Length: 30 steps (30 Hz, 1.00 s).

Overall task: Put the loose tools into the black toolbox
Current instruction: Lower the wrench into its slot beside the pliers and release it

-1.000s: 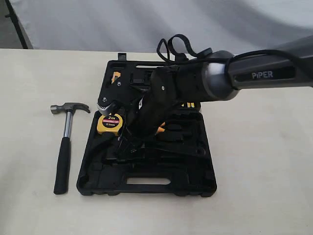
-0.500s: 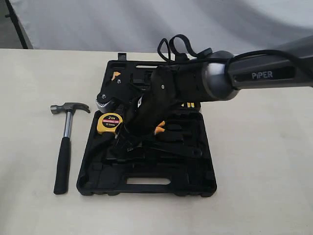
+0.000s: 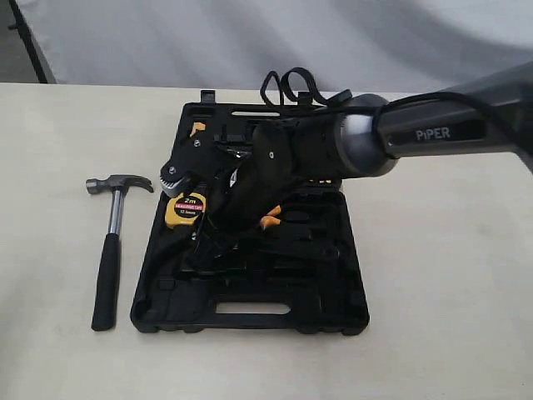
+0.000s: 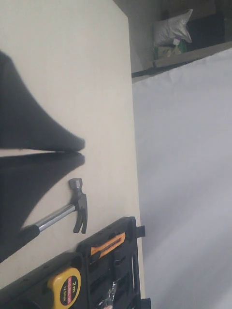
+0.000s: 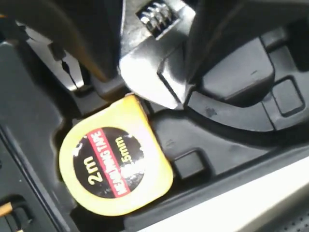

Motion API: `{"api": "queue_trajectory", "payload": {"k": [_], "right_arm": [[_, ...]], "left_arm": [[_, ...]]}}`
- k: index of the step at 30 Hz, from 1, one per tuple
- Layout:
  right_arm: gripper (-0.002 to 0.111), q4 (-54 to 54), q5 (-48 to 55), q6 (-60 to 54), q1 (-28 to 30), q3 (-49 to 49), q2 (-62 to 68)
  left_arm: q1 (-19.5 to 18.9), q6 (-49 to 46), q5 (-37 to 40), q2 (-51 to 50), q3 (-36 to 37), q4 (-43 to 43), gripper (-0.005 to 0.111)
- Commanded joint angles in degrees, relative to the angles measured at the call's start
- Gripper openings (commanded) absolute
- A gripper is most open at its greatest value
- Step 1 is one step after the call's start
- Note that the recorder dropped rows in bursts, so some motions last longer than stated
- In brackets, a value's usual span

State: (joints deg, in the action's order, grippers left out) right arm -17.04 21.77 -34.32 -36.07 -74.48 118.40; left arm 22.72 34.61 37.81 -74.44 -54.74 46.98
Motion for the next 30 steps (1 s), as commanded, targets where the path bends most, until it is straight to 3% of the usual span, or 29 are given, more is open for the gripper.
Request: {"api": "queue_trajectory", "payload": {"k": [1, 4, 8, 10, 14, 16, 24, 30], "right_arm": [[0.065, 0.6, 2.4, -0.5, -0.1, -0.1, -0.8], [0.07, 2.3, 2.4, -0.6, 0.0, -0.1, -3.2], [0.066, 7.4, 3.7, -0.4, 0.0, -0.1, -7.4], [0.053, 7.6, 4.8, -0.2, 0.0, -0.1, -9.3], [0.013, 8.5, 6.4, 0.5, 0.0, -0.1, -10.6], [0.0, 9.9, 7.3, 2.1, 0.0, -0.1, -10.3], [0.0, 17.0, 12.6, 12.4, 1.1, -0.1, -5.3], [0.0, 17.0, 15.6, 13.1, 2.8, -0.1, -2.8]], "left_arm": [[-0.2, 0.6, -1.0, 0.5, 0.5, -0.8, 0.001], [-0.2, 0.6, -1.0, 0.5, 0.5, -0.8, 0.001], [-0.2, 0.6, -1.0, 0.5, 0.5, -0.8, 0.001], [-0.2, 0.6, -1.0, 0.5, 0.5, -0.8, 0.001], [-0.2, 0.6, -1.0, 0.5, 0.5, -0.8, 0.001], [-0.2, 0.6, -1.0, 0.5, 0.5, -0.8, 0.001], [-0.2, 0.6, -1.0, 0.5, 0.5, -0.8, 0.001], [-0.2, 0.6, -1.0, 0.5, 0.5, -0.8, 0.001]]}}
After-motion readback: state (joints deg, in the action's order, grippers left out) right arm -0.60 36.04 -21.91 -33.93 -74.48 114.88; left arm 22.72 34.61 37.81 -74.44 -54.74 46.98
